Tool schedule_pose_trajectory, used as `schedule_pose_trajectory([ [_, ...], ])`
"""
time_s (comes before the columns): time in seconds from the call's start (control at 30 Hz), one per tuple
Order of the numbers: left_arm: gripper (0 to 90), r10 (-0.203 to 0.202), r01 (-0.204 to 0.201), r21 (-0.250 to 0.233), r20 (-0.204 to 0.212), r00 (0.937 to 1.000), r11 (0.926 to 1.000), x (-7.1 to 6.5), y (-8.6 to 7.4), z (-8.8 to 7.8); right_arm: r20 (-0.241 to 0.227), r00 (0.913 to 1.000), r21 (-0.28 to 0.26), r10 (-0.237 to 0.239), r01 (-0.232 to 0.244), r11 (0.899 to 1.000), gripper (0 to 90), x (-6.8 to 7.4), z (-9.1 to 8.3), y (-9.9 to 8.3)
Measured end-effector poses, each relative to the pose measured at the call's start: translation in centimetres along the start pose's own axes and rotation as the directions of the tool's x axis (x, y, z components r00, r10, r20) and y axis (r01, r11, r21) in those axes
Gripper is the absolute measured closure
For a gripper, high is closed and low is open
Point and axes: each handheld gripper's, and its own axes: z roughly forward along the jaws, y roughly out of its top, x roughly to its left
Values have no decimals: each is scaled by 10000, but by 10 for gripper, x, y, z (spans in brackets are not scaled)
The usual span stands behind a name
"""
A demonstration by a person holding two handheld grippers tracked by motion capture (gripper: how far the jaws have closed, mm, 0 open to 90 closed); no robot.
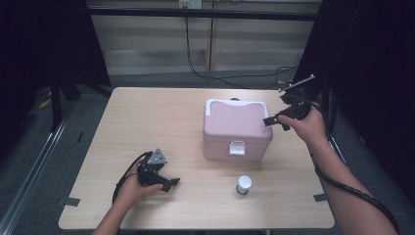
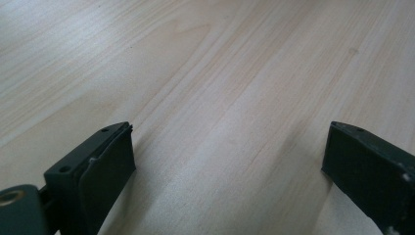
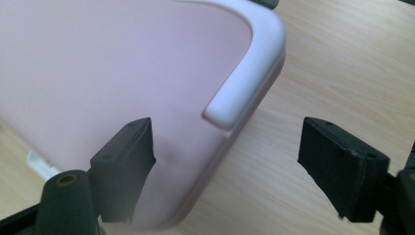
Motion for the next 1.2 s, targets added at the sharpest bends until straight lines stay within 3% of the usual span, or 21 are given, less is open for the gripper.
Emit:
schedule_pose_trajectory([
  [0.27,47,7,-7,28,2,10000,10000,0,0,0,204,9993,54,318,-319,9995,193,-6,19,19],
  [0.37,47,7,-7,31,4,10000,10000,0,0,0,-10,9978,16,658,-658,9978,185,-7,25,25],
  [0.57,47,10,-10,32,2,10000,10000,0,0,0,-262,9979,5,597,-597,9982,170,2,35,33],
  [0.7,48,-9,9,26,-3,10000,10000,0,0,0,-100,9975,56,696,-696,9976,169,5,35,34],
  [0.73,49,-25,25,17,-10,10000,10000,0,0,-1,-171,9958,44,900,-900,9959,168,5,35,33],
  [0.97,118,-137,136,-88,-98,9999,9999,2,-2,-5,-322,9929,-71,1148,-1151,9933,167,3,35,30],
  [1.1,155,-583,588,245,-197,9981,9980,2,0,-9,-312,9915,30,1267,-1267,9919,170,3,35,30],
  [1.2,157,-840,841,342,-39,9965,9959,2,2,-12,-323,9930,68,1132,-1131,9936,177,4,35,30],
])
